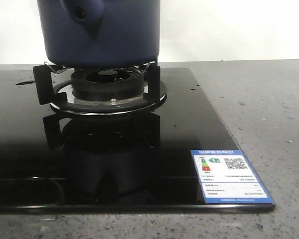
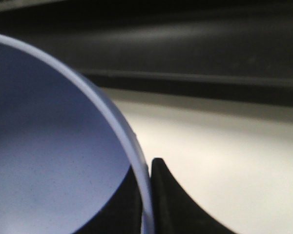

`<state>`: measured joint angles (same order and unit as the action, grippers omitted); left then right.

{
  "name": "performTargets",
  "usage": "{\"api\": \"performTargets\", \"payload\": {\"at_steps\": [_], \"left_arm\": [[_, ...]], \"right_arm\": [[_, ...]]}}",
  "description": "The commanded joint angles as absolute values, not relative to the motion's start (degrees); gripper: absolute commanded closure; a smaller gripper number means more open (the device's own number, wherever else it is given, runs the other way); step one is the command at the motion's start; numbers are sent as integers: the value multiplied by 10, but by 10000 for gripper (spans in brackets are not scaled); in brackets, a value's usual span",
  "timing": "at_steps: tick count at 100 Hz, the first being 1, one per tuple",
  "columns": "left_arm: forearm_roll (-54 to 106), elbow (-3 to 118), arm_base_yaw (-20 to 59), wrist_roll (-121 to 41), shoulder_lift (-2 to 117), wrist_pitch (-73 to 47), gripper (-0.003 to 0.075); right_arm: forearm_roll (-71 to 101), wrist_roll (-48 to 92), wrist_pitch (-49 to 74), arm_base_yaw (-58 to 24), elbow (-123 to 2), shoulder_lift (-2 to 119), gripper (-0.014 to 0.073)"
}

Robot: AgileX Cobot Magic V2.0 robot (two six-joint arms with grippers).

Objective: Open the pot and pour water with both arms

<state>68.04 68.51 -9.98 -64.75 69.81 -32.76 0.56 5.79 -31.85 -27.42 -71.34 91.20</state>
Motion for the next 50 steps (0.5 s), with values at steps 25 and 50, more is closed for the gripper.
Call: {"api": "performTargets", "payload": {"at_steps": [25,50], "left_arm": [[724,708,-100,-644,679,-308,300],[724,708,-100,-644,679,-308,300]], "right_arm": [[-27,59,-479,-274,-727,879,637],[-33,59,-486,-274,-727,879,637]]}}
